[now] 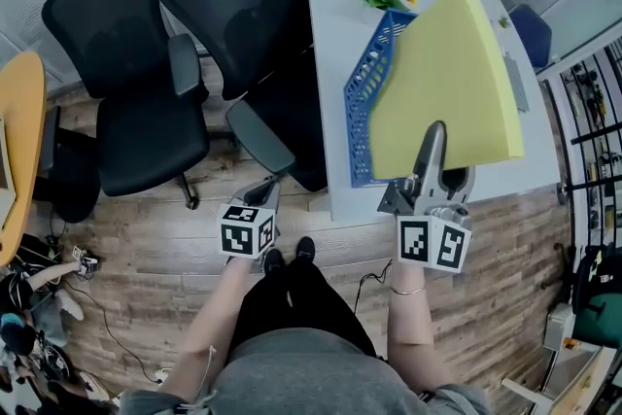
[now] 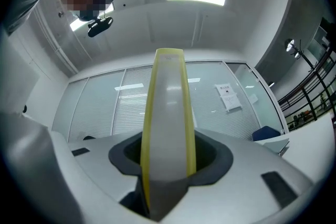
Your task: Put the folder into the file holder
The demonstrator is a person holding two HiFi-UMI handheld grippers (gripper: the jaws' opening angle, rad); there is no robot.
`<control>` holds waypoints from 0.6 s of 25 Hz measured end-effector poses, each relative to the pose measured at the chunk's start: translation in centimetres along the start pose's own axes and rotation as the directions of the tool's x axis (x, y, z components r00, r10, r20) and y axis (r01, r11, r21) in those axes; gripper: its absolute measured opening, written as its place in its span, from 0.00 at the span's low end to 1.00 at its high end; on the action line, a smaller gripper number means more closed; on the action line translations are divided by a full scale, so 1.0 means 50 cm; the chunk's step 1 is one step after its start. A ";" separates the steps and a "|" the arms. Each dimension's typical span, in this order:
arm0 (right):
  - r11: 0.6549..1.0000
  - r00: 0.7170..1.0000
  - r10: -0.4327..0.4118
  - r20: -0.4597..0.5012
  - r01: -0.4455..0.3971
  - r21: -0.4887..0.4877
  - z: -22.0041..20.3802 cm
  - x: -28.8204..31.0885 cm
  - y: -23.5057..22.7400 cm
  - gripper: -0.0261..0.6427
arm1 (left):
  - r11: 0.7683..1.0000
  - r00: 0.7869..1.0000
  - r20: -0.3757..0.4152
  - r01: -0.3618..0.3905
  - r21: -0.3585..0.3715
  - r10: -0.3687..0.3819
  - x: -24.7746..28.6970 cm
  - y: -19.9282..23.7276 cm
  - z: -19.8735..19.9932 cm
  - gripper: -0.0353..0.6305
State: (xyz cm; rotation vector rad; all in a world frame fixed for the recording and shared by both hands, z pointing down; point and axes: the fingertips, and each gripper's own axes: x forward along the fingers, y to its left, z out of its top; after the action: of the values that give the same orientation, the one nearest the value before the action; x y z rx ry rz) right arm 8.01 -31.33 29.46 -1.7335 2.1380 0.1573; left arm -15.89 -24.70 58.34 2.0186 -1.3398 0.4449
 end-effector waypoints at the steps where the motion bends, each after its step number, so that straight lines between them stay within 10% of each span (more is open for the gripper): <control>1: 1.000 1.000 0.001 -0.018 -0.001 -0.008 -0.011 0.001 0.000 0.32 | 1.000 1.000 0.001 -0.001 -0.001 0.001 0.001 0.001 0.001 0.10; 15: 0.997 0.990 -0.009 -0.144 -0.003 -0.079 -0.108 -0.016 -0.006 0.34 | 1.000 1.000 0.000 0.011 -0.011 -0.011 0.009 0.002 0.003 0.10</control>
State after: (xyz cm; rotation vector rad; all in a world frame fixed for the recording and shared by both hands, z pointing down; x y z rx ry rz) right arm 7.25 -32.40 34.78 -1.8435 2.2594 0.1202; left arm -15.81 -25.13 58.52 2.0160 -1.3280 0.4327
